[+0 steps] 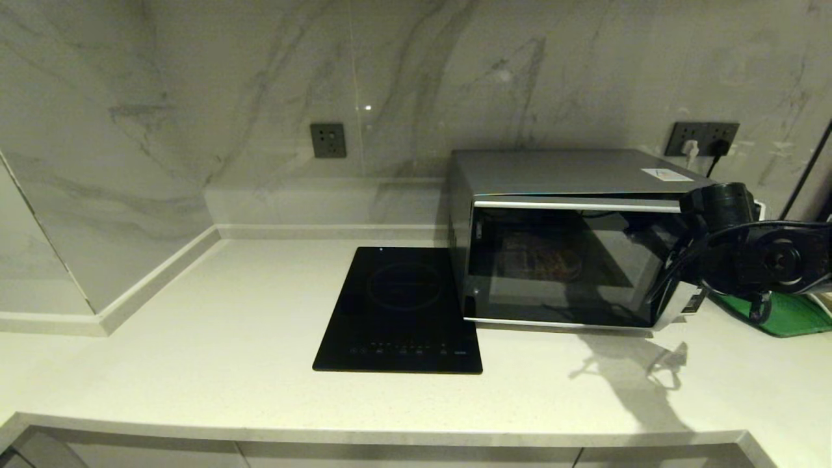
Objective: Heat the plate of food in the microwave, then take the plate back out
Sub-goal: Open the microwave oven
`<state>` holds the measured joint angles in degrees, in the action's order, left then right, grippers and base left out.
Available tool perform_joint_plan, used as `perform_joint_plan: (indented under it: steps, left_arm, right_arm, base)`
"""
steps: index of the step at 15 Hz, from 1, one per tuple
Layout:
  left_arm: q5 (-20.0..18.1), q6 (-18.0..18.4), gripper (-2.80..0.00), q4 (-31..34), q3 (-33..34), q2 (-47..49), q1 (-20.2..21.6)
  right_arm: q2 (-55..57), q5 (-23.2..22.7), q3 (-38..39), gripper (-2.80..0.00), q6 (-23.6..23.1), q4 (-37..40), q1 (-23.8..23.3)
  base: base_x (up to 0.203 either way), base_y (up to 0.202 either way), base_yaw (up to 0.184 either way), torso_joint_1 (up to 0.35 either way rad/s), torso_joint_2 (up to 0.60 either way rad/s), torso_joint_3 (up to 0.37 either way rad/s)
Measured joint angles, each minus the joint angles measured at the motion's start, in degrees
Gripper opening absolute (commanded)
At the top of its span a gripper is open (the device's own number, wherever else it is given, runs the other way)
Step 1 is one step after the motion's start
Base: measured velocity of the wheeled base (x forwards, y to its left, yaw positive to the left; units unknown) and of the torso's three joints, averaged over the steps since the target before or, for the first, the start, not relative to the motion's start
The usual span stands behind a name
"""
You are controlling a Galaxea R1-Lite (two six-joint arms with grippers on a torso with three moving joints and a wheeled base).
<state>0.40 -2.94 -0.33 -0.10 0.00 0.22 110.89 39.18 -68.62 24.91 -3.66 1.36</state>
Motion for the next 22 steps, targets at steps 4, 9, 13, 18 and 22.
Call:
perform_joint_plan:
  steps: [4, 9, 13, 18, 22]
  left_arm:
    - [0.01, 0.01, -2.80, 0.00, 0.00, 0.00, 0.02]
    - [0.00, -0.02, -2.80, 0.01, 0.00, 0.00, 0.01]
    - [0.01, -0.01, -2.80, 0.02, 0.00, 0.00, 0.00]
    - [0.01, -0.01, -2.80, 0.00, 0.00, 0.00, 0.00]
    - [0.01, -0.01, -2.80, 0.00, 0.00, 0.00, 0.00]
  right_arm:
    - [-1.33, -4.31, 2.28, -2.80, -1.38, -0.04, 2.43]
    - [-12.99, -7.38, 10.52, -2.80, -3.68, 0.35, 7.58]
    - [-23.87, -13.34, 10.02, -2.80, -6.66, 3.01, 6.52]
    - [-22.82, -28.41, -7.35, -2.80, -3.31, 13.05, -0.61]
    - [-13.56, -32.59, -24.70, -2.80, 1.75, 23.54, -1.90]
  base:
    - [0.000, 0.000, 0.000, 0.000, 0.00, 0.000]
    - [0.000, 0.000, 0.000, 0.000, 0.00, 0.000]
    - [0.000, 0.000, 0.000, 0.000, 0.00, 0.000]
    - [0.000, 0.000, 0.000, 0.000, 0.00, 0.000]
    - [0.000, 0.000, 0.000, 0.000, 0.00, 0.000]
